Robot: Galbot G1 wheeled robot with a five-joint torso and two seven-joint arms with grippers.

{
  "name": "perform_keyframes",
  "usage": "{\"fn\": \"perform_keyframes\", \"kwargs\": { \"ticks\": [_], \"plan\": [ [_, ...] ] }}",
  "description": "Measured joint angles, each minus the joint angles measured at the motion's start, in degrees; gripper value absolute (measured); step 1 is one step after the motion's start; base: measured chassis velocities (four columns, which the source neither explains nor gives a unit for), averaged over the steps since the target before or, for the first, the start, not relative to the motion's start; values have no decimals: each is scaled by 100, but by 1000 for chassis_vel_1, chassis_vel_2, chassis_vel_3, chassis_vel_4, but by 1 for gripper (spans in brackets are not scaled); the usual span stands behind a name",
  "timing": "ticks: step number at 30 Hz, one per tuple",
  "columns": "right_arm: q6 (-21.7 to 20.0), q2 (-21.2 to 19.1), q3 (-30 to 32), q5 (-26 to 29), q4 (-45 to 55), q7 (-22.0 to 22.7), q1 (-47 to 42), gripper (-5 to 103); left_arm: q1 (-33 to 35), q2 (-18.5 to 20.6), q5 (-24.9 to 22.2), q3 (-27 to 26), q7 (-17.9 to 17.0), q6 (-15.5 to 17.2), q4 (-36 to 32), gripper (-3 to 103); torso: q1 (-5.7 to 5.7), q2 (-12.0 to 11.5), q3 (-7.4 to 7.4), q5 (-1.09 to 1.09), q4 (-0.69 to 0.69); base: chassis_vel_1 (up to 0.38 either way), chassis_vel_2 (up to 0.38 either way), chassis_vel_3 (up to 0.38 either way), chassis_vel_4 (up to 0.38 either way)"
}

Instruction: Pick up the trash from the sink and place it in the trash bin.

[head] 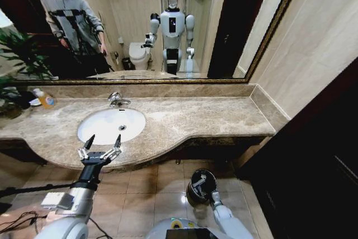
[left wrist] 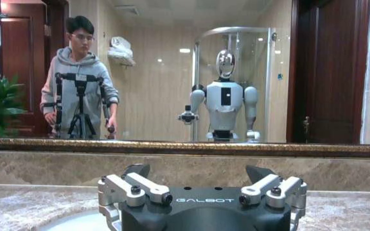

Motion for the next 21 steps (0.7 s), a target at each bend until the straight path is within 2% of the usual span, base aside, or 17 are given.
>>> {"fn": "perform_keyframes", "kwargs": {
  "ticks": [1,2,3,8,13,18,21],
  "plan": [
    [0,-5,0,9,32,0,-26,89,0,0,0,0,0,0,0,100,0,0,0,0,0,0,0,0,0],
    [1,-8,0,16,56,0,-45,89,0,0,0,0,0,0,0,100,0,0,0,0,0,0,0,0,0],
    [3,-14,0,40,113,0,-87,97,0,0,0,0,0,0,0,100,0,0,0,0,0,0,0,0,0],
    [10,-25,1,233,362,3,-221,100,0,0,0,0,0,0,0,100,0,0,0,0,0,0,0,0,0],
    [70,-105,14,399,1045,12,-550,100,0,0,0,0,0,0,0,100,0,0,0,1,0,0,0,0,0],
    [173,-219,95,432,1998,149,-1008,100,0,0,0,0,0,0,0,100,0,0,0,2,0,0,0,0,0],
    [229,-360,245,485,2939,229,-1429,100,0,0,0,0,0,0,0,100,0,0,0,0,0,0,0,0,0]
  ]
}}
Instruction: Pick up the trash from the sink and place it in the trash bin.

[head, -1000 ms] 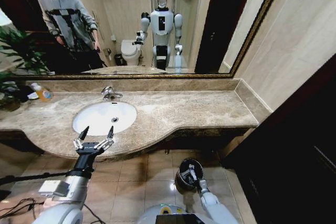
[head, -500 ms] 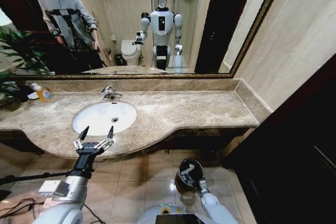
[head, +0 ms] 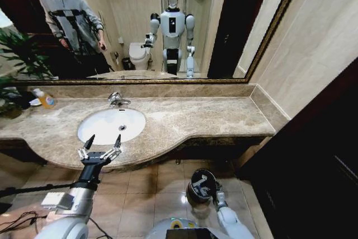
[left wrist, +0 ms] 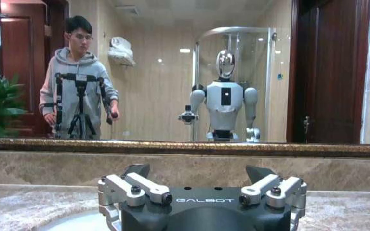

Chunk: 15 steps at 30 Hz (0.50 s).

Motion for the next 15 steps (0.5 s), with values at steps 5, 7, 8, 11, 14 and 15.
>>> {"fn": "perform_keyframes", "kwargs": {
  "ticks": [5,7,8,11,14,15],
  "plan": [
    [-184,-65,285,399,1428,37,-592,100,0,0,0,0,0,0,0,100,0,0,0,1,0,0,0,0,0],
    [-244,-48,380,431,1831,43,-752,100,0,0,0,0,0,0,0,100,0,0,0,0,0,0,0,0,0],
    [-301,-3,493,441,2298,49,-943,100,0,0,0,0,0,0,0,100,0,0,0,-1,0,0,0,0,0],
    [-376,69,635,444,3097,52,-1275,100,0,0,0,-1,-1,0,0,100,0,0,0,1,0,0,0,0,0],
    [-467,146,743,432,4207,53,-1745,100,0,0,0,1,2,0,0,100,0,0,0,-1,0,0,0,0,0],
    [-467,146,743,432,4207,53,-1745,100,0,0,0,1,2,0,0,100,0,0,0,-1,0,0,0,0,0]
  ]
}}
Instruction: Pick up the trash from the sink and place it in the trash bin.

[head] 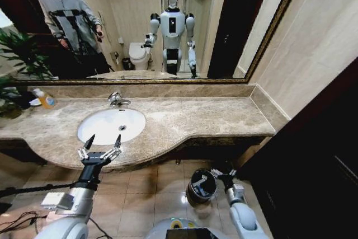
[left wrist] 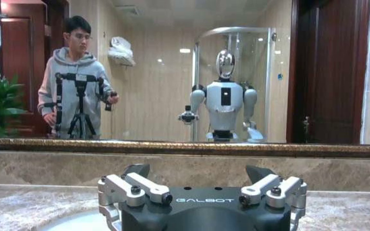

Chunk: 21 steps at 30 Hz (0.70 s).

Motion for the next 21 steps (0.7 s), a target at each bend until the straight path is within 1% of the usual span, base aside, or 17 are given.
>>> {"fn": "perform_keyframes", "kwargs": {
  "ticks": [1,4,5,10,16,21],
  "plan": [
    [-41,40,19,-22,450,0,-200,100,0,0,0,-1,-2,0,0,100,0,0,0,0,0,0,0,0,0],
    [-99,159,28,-125,1243,0,-557,100,0,0,0,0,-2,0,0,100,0,0,0,0,0,0,0,0,0],
    [-99,159,28,-125,1243,0,-557,100,0,0,0,0,-2,0,0,100,0,0,0,0,0,0,0,0,0],
    [-123,234,-64,-238,1914,11,-825,100,0,0,0,0,-2,0,0,100,0,0,0,0,0,0,0,0,0],
    [-259,266,-160,-340,2597,18,-989,100,0,0,0,-1,-2,0,0,100,0,0,0,0,0,0,0,0,0],
    [-319,257,-205,-410,2759,13,-1047,100,0,0,0,-1,-2,0,0,100,0,0,0,0,0,0,0,0,0]
  ]
}}
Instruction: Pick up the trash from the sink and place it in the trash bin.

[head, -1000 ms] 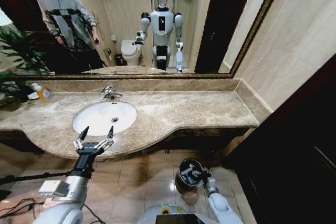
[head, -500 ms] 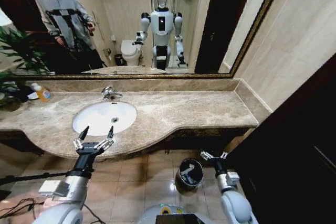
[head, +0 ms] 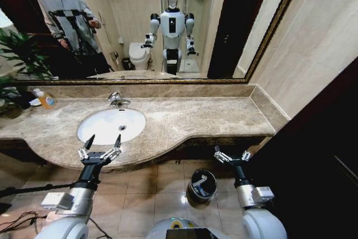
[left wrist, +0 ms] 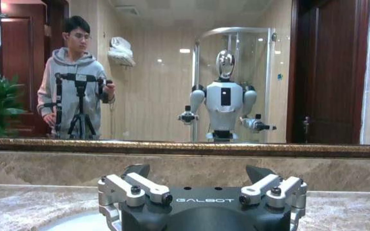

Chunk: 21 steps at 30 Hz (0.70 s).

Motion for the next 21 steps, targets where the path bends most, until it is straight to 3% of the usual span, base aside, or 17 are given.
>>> {"fn": "perform_keyframes", "kwargs": {
  "ticks": [21],
  "plan": [
    [-18,2,-20,-93,-108,-40,42,100,0,0,0,0,0,0,0,100,0,0,0,0,0,0,0,0,0]
  ]
}}
